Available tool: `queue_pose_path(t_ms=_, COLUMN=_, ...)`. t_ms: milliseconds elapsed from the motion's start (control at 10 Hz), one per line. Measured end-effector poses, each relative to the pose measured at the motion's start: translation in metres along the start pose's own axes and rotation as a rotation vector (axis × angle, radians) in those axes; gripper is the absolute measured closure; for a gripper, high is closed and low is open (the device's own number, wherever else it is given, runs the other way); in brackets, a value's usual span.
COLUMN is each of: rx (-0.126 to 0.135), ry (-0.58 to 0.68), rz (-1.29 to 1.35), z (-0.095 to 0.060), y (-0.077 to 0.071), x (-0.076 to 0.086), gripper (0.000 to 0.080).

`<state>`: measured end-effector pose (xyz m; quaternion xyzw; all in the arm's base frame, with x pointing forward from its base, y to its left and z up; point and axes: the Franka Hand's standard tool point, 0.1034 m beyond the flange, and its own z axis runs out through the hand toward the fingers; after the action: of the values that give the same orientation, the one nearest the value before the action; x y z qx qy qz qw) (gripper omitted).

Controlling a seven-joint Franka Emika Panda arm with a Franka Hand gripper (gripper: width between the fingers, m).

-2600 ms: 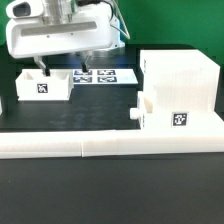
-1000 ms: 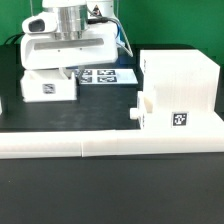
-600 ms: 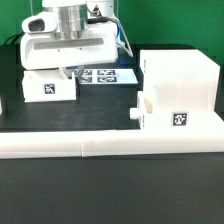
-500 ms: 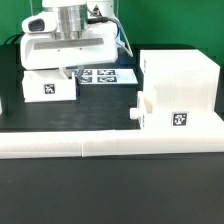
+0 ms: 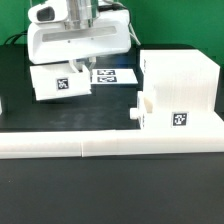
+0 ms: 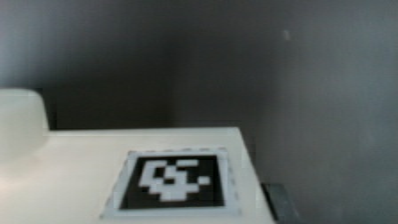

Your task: Assemble drawer

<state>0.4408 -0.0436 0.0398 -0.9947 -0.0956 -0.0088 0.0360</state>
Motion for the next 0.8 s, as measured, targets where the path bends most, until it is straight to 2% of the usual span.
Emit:
queue_pose_path(t_ms=200, rx=0.011, ry=-0.002, rz=-0.013, z=-0.007, y=-0.006, x=0.028, gripper=0.0757)
queue_pose_path(t_ms=300, rx=0.014, ry=-0.002, rz=-0.032, z=-0.009, y=-0.011, x=0.037, gripper=0.0757)
queue_pose_path(t_ms=500, rx=0.014, ry=-0.006, rz=-0.063, z=-0.007, y=-0.01, x=0.034, gripper=0.0756)
queue_pose_path(t_ms=800, rx=0.014, ry=-0.006, rz=-0.28, z=-0.006, y=-0.009, x=0.033, gripper=0.0755)
